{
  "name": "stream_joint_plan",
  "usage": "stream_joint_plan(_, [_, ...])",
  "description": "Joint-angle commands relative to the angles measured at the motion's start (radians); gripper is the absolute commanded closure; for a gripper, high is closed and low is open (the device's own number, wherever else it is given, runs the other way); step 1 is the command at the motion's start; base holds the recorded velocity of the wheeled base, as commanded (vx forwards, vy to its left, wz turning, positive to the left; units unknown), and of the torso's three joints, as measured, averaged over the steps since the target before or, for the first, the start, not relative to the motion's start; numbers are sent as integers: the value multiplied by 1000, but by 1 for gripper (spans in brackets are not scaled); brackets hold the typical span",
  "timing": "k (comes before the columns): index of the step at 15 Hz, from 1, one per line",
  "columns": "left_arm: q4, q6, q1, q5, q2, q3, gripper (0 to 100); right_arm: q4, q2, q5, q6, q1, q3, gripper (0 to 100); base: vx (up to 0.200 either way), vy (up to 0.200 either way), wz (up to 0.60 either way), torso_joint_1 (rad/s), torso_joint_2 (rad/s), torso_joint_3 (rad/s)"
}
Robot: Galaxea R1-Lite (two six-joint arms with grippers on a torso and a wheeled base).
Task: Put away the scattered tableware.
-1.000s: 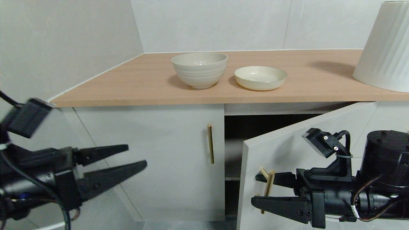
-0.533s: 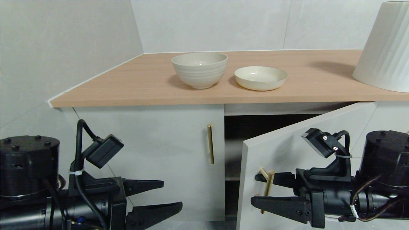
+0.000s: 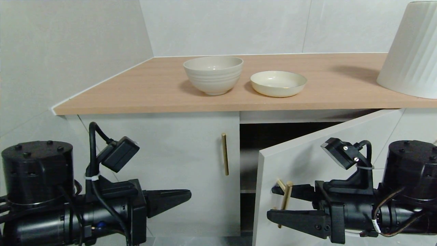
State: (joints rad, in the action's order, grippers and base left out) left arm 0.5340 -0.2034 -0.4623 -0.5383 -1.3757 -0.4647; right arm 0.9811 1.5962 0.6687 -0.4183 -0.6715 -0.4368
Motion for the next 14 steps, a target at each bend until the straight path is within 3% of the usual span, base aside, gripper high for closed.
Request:
stream_joint_plan(1, [47,-7,-4,40,-57,-12,100,-2,-2,-1,0,0,0,0,0,0,0,0,0,0])
stream_joint_plan(3, [133,-27,-12,43,-164,-68,100,-2,-1,-1,1,0,1,0,0,0,0,0,0,0])
stream_joint_plan(5, [228,-36,-81,49,-304,-83,100,-2,1,-5,36,0,15,0,0,0,0,0,0,0])
stream_joint_plan(6, [348,-51,-113,52,-393,-109,100,-2,1,-17,79,1,20,0,0,0,0,0,0,0])
stream_joint_plan(8, [517,-129,-145,57,-479,-126,100,-5,-2,-43,84,0,21,0,0,0,0,0,0,0])
stream_joint_plan(9, [564,-140,-151,60,-514,-120,100,-7,-1,-43,84,0,21,0,0,0,0,0,0,0])
stream_joint_plan(11, [603,-134,-153,69,-575,-109,100,-5,1,-44,84,0,21,0,0,0,0,0,0,0])
stream_joint_plan(12, [629,-114,-156,78,-618,-127,100,-2,-2,-46,84,1,18,0,0,0,0,0,0,0])
stream_joint_plan(14, [669,-113,-170,104,-663,-172,100,-2,-10,-55,84,1,20,0,0,0,0,0,0,0])
